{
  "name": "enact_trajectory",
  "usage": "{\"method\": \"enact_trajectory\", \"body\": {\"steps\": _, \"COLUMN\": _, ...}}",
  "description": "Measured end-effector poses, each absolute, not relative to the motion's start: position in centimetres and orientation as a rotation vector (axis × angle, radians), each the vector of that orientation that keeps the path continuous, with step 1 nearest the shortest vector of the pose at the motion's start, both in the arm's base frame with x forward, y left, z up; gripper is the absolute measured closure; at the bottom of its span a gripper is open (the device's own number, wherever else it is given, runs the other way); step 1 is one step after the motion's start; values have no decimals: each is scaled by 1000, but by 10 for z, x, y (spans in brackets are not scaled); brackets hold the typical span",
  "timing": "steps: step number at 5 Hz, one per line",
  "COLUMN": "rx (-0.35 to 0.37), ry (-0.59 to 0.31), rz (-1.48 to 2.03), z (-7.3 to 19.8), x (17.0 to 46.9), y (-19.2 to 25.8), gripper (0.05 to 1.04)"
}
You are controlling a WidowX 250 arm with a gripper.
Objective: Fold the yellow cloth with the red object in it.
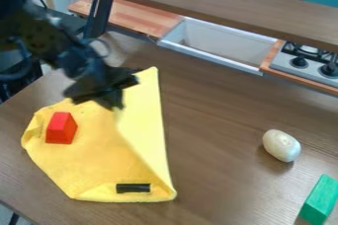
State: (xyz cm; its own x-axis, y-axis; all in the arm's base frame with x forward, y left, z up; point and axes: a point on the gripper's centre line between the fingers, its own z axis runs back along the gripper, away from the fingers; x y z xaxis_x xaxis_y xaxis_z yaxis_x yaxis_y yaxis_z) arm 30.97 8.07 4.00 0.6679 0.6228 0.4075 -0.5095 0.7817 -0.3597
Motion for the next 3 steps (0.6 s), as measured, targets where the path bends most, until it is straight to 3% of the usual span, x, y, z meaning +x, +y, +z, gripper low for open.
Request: {"method": "enact_trajectory", "body": {"steps": 3, "rx": -223, "ry": -518, "rz": 666, "z": 42, "x": 262, "y": 149, "gripper": 1034}}
